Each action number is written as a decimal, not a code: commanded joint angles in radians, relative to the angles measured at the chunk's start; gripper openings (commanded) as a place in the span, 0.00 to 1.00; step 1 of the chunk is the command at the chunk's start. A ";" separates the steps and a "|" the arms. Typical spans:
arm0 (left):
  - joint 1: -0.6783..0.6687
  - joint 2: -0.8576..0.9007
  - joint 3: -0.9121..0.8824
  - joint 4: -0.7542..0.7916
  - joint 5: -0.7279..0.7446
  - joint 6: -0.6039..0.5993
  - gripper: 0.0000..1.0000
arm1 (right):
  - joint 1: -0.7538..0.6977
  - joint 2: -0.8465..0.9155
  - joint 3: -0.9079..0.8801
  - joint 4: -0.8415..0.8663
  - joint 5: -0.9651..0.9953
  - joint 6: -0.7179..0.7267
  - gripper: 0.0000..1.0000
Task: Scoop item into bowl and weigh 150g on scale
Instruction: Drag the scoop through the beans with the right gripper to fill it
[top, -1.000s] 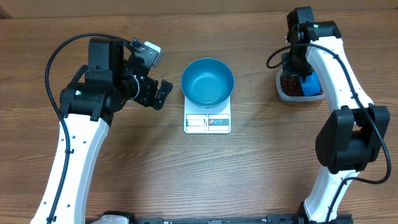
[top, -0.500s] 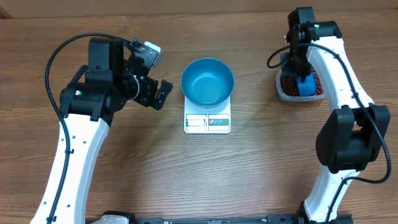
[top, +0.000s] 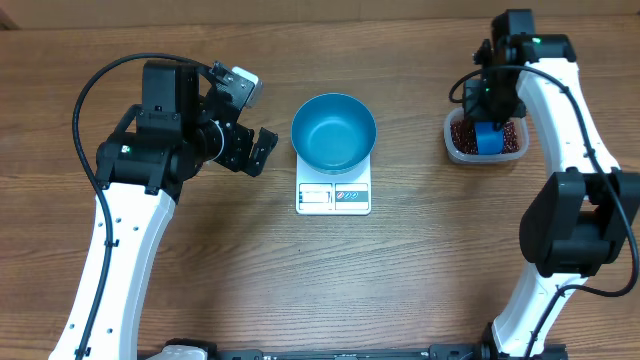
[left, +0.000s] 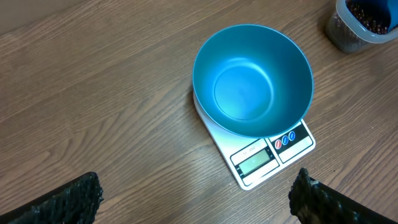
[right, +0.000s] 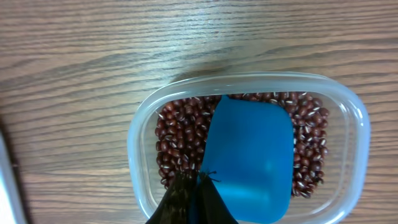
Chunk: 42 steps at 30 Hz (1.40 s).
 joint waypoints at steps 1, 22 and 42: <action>-0.006 0.000 -0.003 0.000 0.015 -0.007 1.00 | -0.027 0.025 -0.001 -0.004 -0.149 0.006 0.04; -0.006 0.000 -0.003 0.000 0.015 -0.007 0.99 | -0.045 0.025 -0.001 -0.008 -0.185 0.006 0.04; -0.006 0.000 -0.003 0.000 0.015 -0.007 1.00 | -0.065 0.025 -0.001 0.000 -0.251 -0.020 0.04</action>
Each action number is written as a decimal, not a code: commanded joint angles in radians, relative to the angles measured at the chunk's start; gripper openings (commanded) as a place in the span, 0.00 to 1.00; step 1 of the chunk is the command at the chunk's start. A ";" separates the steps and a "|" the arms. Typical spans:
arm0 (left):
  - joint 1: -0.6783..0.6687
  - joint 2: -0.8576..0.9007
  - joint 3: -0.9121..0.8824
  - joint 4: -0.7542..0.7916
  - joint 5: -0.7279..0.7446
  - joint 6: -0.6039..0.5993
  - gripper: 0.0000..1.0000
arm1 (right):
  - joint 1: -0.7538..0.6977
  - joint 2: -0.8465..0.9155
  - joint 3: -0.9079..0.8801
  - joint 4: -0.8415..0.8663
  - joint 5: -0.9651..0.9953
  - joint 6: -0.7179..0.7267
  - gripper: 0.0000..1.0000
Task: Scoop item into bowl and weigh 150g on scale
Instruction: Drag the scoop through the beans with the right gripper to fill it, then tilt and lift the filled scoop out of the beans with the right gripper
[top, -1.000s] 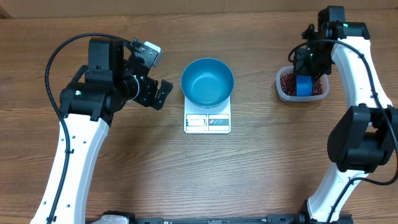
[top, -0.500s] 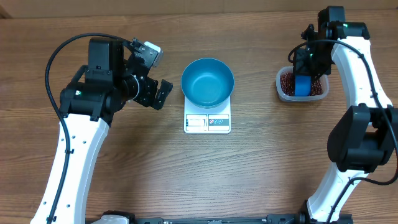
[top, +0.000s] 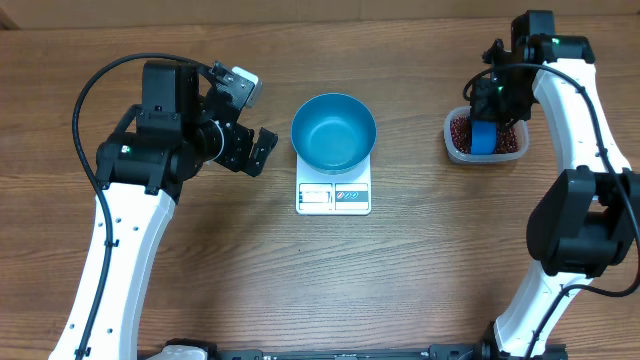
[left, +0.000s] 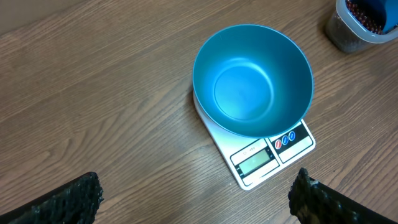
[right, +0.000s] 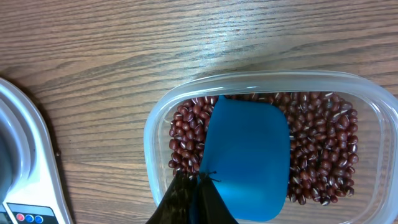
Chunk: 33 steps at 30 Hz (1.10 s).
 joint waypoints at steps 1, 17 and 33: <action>-0.006 0.000 -0.003 0.000 0.015 -0.007 1.00 | -0.015 0.023 -0.001 0.000 -0.106 0.000 0.04; -0.006 0.000 -0.003 0.000 0.015 -0.007 1.00 | -0.115 0.047 -0.006 -0.008 -0.317 -0.084 0.04; -0.006 0.000 -0.003 0.000 0.015 -0.007 0.99 | -0.160 0.126 -0.017 -0.026 -0.317 -0.079 0.04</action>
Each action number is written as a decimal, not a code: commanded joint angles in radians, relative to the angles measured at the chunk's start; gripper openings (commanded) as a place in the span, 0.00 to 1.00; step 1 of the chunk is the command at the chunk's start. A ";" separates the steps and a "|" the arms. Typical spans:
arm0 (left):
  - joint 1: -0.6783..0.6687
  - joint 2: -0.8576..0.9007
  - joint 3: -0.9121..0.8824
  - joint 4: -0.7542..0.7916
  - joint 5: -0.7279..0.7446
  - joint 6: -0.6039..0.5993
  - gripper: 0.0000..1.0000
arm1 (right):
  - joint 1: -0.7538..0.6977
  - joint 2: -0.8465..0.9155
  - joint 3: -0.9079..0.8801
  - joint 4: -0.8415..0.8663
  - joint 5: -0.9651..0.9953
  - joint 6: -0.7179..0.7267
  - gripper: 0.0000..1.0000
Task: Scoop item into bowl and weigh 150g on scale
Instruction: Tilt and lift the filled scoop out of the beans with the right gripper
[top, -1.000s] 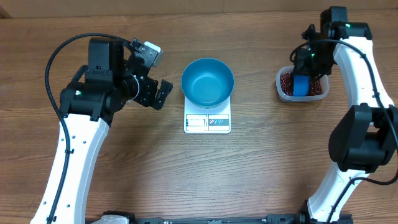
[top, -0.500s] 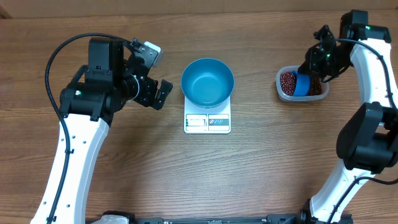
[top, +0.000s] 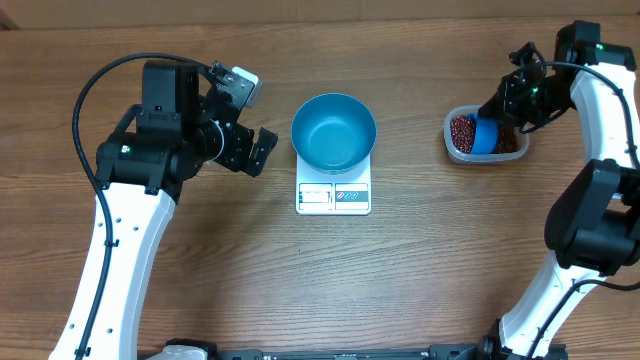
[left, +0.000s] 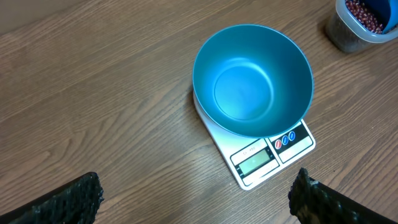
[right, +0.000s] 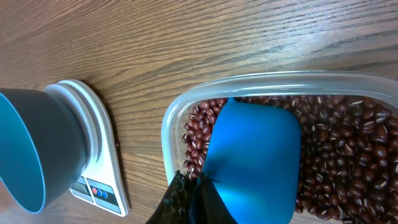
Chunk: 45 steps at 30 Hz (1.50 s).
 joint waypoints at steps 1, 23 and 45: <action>-0.006 0.000 -0.003 0.000 0.015 -0.007 0.99 | -0.006 0.074 -0.023 -0.013 0.021 -0.005 0.04; -0.006 0.000 -0.003 0.000 0.015 -0.007 0.99 | -0.055 0.074 -0.023 -0.020 0.093 -0.027 0.04; -0.006 0.000 -0.003 0.000 0.015 -0.007 0.99 | -0.095 0.074 -0.023 -0.019 0.107 -0.044 0.04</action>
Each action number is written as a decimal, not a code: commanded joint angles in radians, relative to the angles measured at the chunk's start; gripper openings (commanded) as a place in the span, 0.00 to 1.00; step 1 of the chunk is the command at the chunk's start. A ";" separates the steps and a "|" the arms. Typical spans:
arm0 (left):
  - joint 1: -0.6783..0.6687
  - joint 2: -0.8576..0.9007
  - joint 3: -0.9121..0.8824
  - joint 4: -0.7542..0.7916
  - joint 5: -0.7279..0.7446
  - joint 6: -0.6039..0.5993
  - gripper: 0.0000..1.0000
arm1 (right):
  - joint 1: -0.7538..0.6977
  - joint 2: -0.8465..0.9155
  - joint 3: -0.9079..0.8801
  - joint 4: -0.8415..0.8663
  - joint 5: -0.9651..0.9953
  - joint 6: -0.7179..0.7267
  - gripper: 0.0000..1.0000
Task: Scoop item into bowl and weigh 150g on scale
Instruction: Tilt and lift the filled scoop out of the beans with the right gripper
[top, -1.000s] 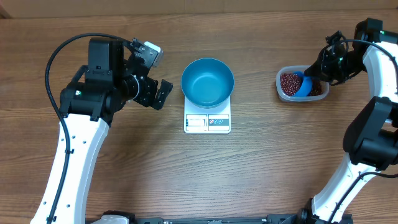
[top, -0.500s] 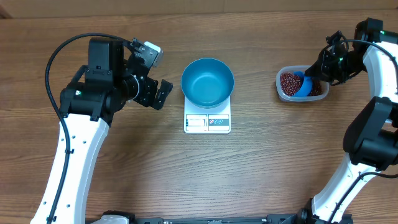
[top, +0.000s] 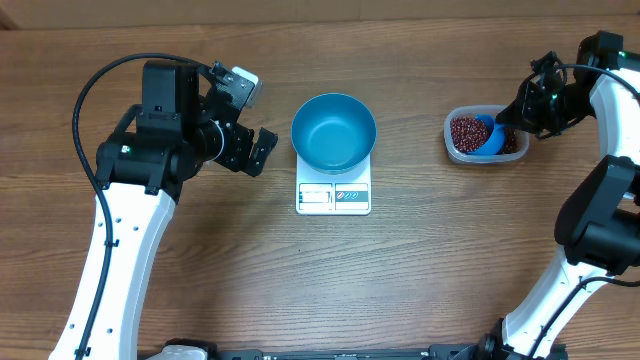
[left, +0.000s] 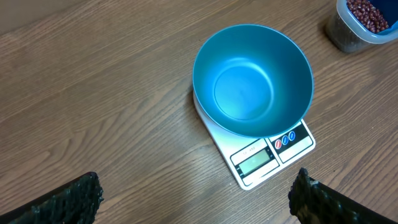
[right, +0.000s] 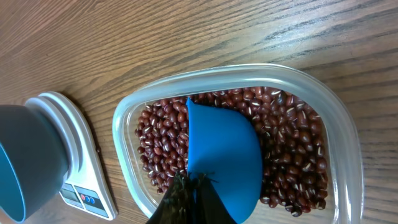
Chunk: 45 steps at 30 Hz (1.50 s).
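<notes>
An empty blue bowl (top: 334, 131) stands on the white scale (top: 333, 197) at the table's middle; the left wrist view shows the bowl (left: 252, 79) and the scale (left: 273, 155) too. A clear tub (right: 348, 149) of red beans (right: 292, 146) sits at the right. My right gripper (right: 193, 186) is shut on a blue scoop (right: 224, 158), whose tilted cup rests in the beans. From overhead the scoop (top: 489, 136) lies in the tub (top: 455, 147). My left gripper (left: 196, 196) hangs open left of the scale, holding nothing.
The wooden table (top: 420, 280) carries only the scale and the bean tub. The left arm (top: 170, 130) hovers at the left, the right arm (top: 600, 90) reaches in from the far right edge.
My right gripper has swung further right and tilted the blue scoop, so its cup now shows edge-on among the beans. The left arm, the bowl and the scale stay as they were.
First my right gripper held the scoop flat over the beans, straight above the tub. Then the wrist stood a little further back-right. Later it leaned from the right, with the scale coming into its view. Now the scoop sits tilted in the beans.
</notes>
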 joint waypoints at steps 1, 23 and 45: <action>-0.006 0.000 -0.003 0.000 0.015 -0.007 1.00 | -0.006 0.044 -0.023 -0.008 0.100 -0.031 0.04; -0.006 0.000 -0.003 0.000 0.015 -0.007 1.00 | -0.006 0.044 -0.023 0.008 0.043 -0.142 0.04; -0.006 0.000 -0.003 0.000 0.015 -0.007 1.00 | -0.108 0.044 -0.023 0.018 -0.123 -0.171 0.04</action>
